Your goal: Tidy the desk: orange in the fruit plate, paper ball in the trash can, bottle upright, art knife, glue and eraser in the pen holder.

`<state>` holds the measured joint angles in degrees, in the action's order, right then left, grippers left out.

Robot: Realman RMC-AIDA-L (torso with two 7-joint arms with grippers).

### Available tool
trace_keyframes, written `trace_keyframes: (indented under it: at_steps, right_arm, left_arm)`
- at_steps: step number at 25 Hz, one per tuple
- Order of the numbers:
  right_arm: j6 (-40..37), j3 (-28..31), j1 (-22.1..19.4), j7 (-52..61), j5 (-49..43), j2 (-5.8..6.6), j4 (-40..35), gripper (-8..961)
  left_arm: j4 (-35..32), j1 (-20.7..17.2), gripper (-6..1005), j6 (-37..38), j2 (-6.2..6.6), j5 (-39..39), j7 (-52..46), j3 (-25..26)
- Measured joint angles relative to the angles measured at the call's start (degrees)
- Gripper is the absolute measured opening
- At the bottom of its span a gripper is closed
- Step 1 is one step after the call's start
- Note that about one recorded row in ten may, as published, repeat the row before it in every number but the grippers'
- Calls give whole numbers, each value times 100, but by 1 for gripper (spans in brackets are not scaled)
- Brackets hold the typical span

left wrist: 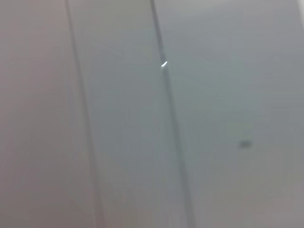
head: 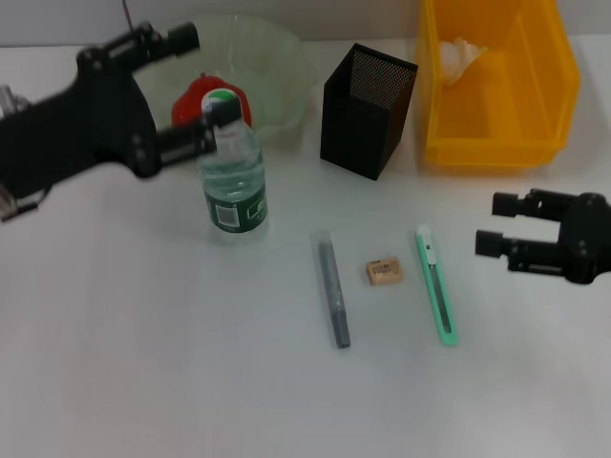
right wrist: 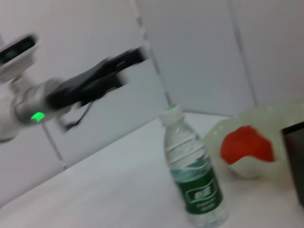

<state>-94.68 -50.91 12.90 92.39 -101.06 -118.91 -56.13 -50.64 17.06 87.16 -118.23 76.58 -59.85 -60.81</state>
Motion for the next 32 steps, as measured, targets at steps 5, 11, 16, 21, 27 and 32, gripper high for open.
trace_keyframes:
  at_steps: [5, 11, 16, 21, 27, 32]
  right_arm:
    - [-96, 64, 115, 1161, -312, 102, -857, 730]
    - [-476, -30, 909, 3564, -2030, 83, -2455, 730]
    - [-822, -886, 1990, 5563, -3815, 1, -3023, 730]
    - [-482, -1948, 2767, 6480, -4772, -46, -2450, 729]
    - [139, -2771, 3215, 6993, -5062, -52, -1526, 729]
    - [625, -3137, 3414, 7255, -5192, -60, -925, 728]
  left_arm:
    - [223, -469, 778, 419, -45, 225, 240, -664]
    - [1511, -538, 780, 546, -37, 199, 1086, -974]
    - [2148, -352, 776, 433, -29, 219, 1339, -1007]
    - [2265, -302, 776, 216, -26, 225, 1274, -1024]
    - [2285, -296, 776, 93, -24, 225, 1247, -1017]
    - [2297, -270, 776, -39, -26, 225, 1247, -1037]
